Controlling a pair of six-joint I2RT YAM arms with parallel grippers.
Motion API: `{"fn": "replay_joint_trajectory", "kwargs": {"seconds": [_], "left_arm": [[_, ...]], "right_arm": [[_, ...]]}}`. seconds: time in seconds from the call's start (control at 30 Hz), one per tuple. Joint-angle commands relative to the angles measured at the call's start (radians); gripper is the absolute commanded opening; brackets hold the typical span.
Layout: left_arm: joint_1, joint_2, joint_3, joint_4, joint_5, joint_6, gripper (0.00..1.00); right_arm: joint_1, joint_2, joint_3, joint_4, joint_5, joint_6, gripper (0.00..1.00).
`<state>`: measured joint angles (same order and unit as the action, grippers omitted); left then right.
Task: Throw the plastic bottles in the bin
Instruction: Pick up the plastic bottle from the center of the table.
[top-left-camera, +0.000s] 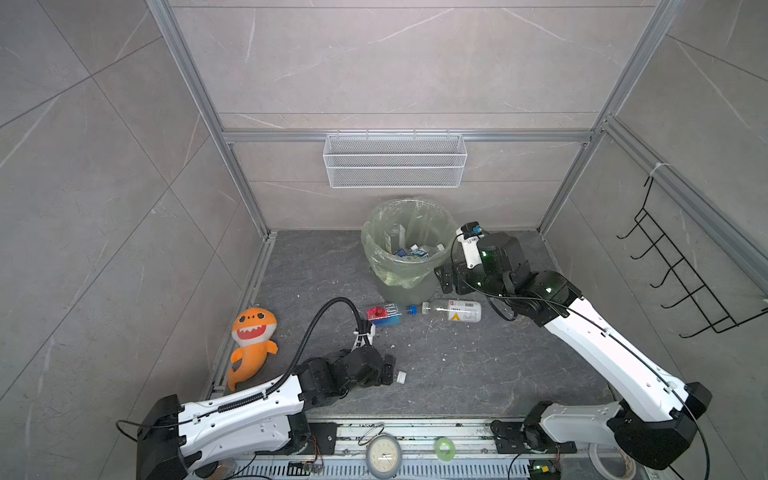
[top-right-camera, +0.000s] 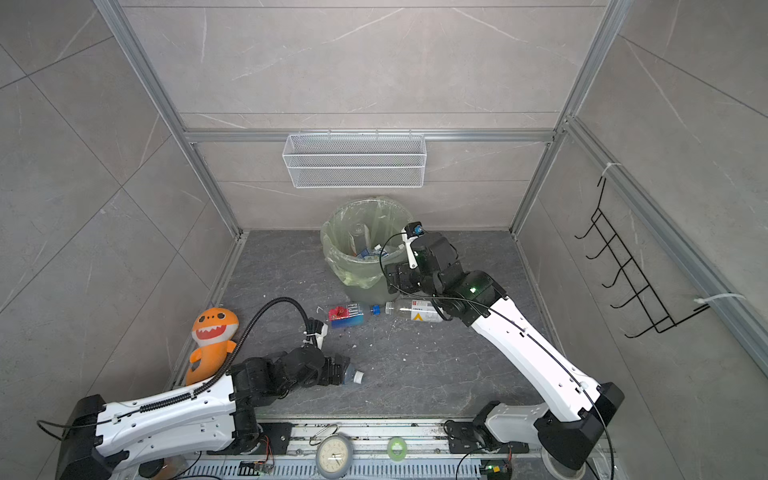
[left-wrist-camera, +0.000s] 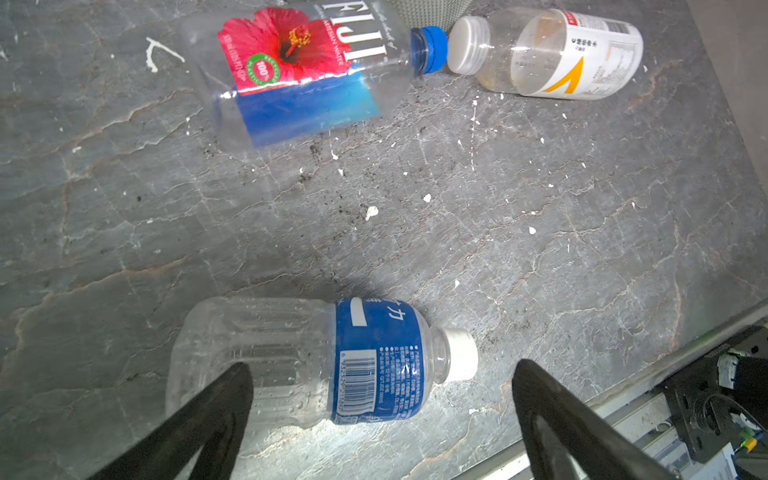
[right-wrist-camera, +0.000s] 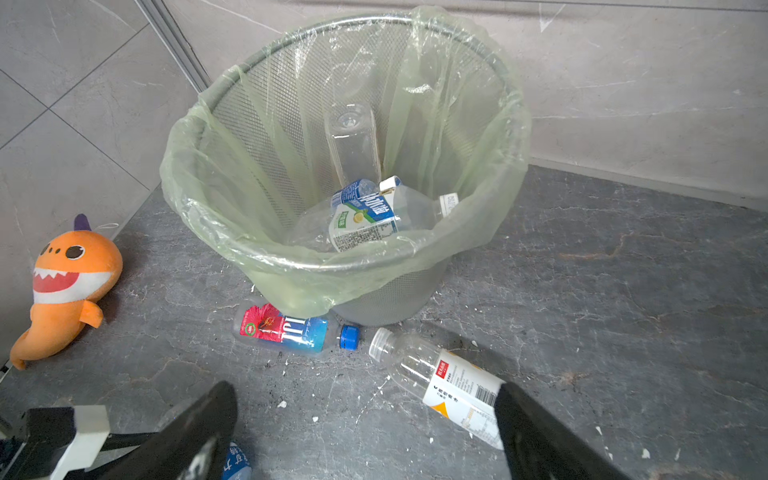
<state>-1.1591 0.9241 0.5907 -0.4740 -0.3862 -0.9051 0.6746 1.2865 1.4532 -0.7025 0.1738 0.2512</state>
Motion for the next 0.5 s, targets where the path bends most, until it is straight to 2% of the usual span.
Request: {"fn": "replay_joint_trajectory", "kwargs": {"seconds": [0.0,0.27,0.47], "left_arm": [[-0.019,0.012,0.030,-0.058,-0.049,-0.153,1.00],[-0.020,0.062,0.020,-0.083,-0.012,-0.339,0.99],[-0.019,0.105,0.010,-0.064,0.020,-0.376,0.99]], "right_arm": [[0.004,-0.019,-0.042,0.035,-0.011,0.026,0.99],[0.005,-0.018,-0.085,0.067,-0.038,0.039,0.99],[0.004,-0.014,-0.099,0.076,-0.048,0.041,0.99]]}}
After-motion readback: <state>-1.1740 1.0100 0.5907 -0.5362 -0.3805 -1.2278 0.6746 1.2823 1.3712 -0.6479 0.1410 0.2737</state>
